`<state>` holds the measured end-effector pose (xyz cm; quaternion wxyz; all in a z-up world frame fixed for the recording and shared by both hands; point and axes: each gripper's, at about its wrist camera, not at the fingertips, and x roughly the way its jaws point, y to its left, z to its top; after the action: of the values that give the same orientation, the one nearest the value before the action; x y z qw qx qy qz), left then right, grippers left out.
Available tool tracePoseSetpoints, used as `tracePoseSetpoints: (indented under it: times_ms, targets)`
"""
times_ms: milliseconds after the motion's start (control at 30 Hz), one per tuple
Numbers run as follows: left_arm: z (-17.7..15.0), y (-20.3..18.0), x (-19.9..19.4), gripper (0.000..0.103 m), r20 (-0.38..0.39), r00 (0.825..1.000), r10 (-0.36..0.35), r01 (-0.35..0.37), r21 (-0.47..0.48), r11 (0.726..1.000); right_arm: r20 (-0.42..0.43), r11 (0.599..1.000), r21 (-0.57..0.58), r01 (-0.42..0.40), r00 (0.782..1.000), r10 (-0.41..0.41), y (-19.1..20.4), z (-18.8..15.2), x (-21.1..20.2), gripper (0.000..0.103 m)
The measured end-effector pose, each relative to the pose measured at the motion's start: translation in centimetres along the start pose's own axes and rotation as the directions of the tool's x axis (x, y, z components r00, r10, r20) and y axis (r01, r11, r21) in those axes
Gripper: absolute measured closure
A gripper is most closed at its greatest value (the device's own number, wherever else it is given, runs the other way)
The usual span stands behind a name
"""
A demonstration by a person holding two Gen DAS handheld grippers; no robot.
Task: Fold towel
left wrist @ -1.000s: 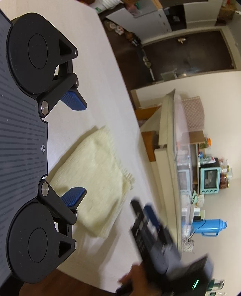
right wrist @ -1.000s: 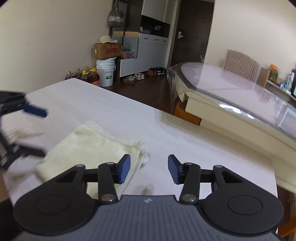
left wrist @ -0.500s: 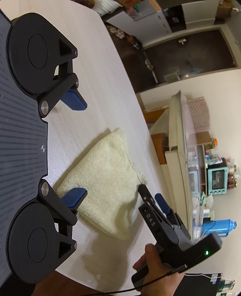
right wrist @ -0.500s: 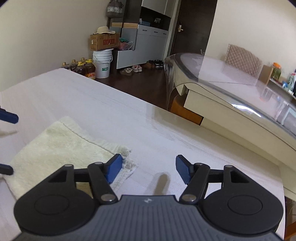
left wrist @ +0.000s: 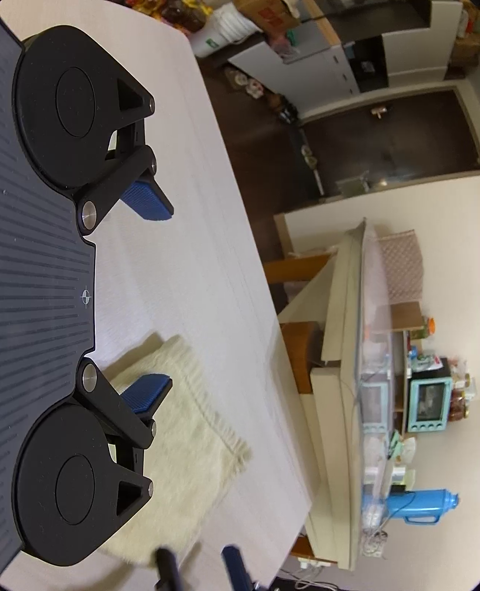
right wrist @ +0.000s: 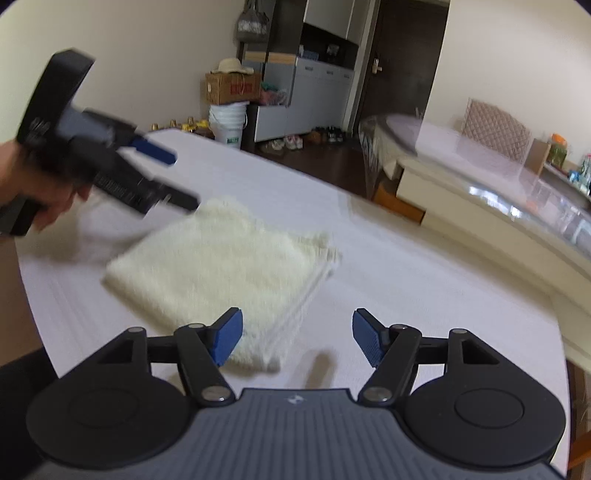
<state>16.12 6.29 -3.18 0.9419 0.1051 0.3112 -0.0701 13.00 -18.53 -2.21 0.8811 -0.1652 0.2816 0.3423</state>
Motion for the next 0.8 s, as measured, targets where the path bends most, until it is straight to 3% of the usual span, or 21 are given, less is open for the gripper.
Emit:
tracePoseSetpoints:
  times_ms: [133, 267, 367, 500, 600, 733, 800]
  targets:
    - [0.1, 0.8, 0.8, 0.008, -0.012, 1.000, 0.023, -0.023, -0.012, 1.000, 0.001, 1.000, 0.008, -0.005, 1.000, 0.005, -0.1, -0.1, -0.1, 0.034]
    - [-0.6, 0.9, -1.7, 0.009, 0.004, 0.999, 0.046, -0.045, -0.043, 0.998, 0.037, 0.999, 0.034, 0.003, 0.999, -0.004, -0.2, 0.1, -1.6, 0.029]
    - [-1.7, -0.3, -5.0, 0.009, 0.028, 1.000, -0.006, 0.007, -0.047, 0.999, 0.052, 0.998, 0.057, 0.001, 0.999, -0.004, 0.0, -0.2, -2.5, 0.028]
    - [-3.5, -3.6, -7.9, 0.009, 0.031, 0.994, -0.107, 0.106, 0.032, 0.994, 0.052, 0.997, 0.075, -0.003, 0.999, -0.001, 0.7, -1.0, -2.9, 0.028]
    - [-4.4, -5.6, -7.7, 0.009, 0.006, 0.997, -0.075, 0.073, 0.117, 0.990, 0.041, 0.997, 0.078, 0.012, 0.999, -0.015, 1.0, -1.4, -2.6, 0.028]
    - [-4.3, -5.3, -7.2, 0.008, 0.006, 0.999, -0.053, 0.053, 0.098, 0.994, 0.026, 0.997, 0.061, 0.042, 0.999, -0.044, 0.8, -1.2, -1.8, 0.028]
    - [-4.2, -4.9, -6.8, 0.007, 0.005, 0.999, -0.034, 0.033, 0.097, 0.995, 0.018, 0.997, 0.052, 0.057, 0.998, -0.058, 0.7, -1.2, -1.4, 0.023]
